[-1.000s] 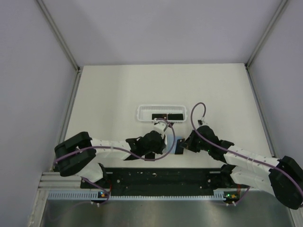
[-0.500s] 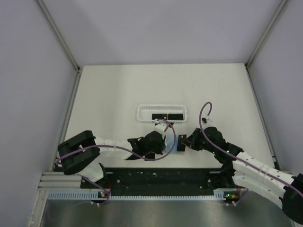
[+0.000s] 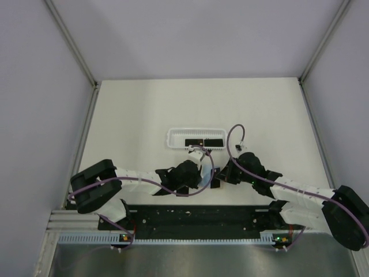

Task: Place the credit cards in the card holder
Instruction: Open the card holder at the center of the board.

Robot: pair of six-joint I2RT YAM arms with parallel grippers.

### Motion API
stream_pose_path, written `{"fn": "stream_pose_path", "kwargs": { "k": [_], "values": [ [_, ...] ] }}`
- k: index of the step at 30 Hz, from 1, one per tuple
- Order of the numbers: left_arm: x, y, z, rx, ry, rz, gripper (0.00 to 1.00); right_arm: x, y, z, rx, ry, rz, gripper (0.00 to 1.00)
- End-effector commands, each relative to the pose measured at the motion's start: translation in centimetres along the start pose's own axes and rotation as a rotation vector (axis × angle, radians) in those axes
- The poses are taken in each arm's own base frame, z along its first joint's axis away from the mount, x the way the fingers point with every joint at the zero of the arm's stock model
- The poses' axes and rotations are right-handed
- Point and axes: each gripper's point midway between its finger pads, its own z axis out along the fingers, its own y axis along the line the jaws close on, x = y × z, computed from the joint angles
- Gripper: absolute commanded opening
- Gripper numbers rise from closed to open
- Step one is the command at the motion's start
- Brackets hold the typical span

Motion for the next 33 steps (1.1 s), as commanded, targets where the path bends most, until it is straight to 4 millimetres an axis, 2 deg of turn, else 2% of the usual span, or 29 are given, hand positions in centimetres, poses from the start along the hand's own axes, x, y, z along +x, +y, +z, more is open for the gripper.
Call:
{"fn": "stream_pose_path", "kwargs": {
  "k": [1, 8, 10, 15, 18, 21, 23, 26, 28, 30, 33],
  "values": [
    [-0.3, -0.1, 0.1, -0.003, -0.007, -0.003, 0.00, -2.5, 3.3, 0.5, -0.103, -0.062, 0.005, 0.00],
    [-0.6, -0.1, -0.3, -0.004, -0.011, -0.003, 0.00, -1.7, 1.8, 1.3, -0.036, -0.026, 0.033, 0.00],
    [-1.2, 0.0, -0.8, -0.014, -0.031, -0.009, 0.00, -1.4, 1.1, 1.4, -0.004, -0.016, 0.037, 0.00],
    [-3.9, 1.6, -3.6, -0.102, -0.138, -0.063, 0.00, -1.0, -0.2, 1.4, 0.062, -0.003, 0.045, 0.00],
    [-4.9, 5.0, -5.8, -0.284, -0.200, -0.134, 0.00, -0.9, -0.6, 1.3, 0.078, -0.001, 0.046, 0.00],
    [-6.7, 5.0, -7.5, -0.281, -0.270, -0.163, 0.00, -0.8, -0.7, 1.1, 0.082, -0.001, 0.046, 0.00],
    [-8.1, 3.7, -8.3, -0.210, -0.308, -0.162, 0.00, -0.8, -0.7, 1.0, 0.084, -0.004, 0.046, 0.00],
    [-10.8, -0.8, -9.3, 0.023, -0.370, -0.094, 0.00, -0.9, -0.7, 1.0, 0.084, -0.007, 0.046, 0.00],
    [-11.8, -3.5, -9.6, 0.149, -0.384, -0.038, 0.00, -0.9, -0.8, 0.9, 0.087, -0.007, 0.046, 0.00],
    [-11.9, -5.5, -9.1, 0.236, -0.364, 0.009, 0.00, -0.9, -0.8, 0.9, 0.087, -0.009, 0.048, 0.00],
    [-11.3, -7.1, -7.4, 0.287, -0.321, 0.051, 0.00, -0.9, -0.8, 1.0, 0.087, -0.011, 0.051, 0.00]
  ]
}}
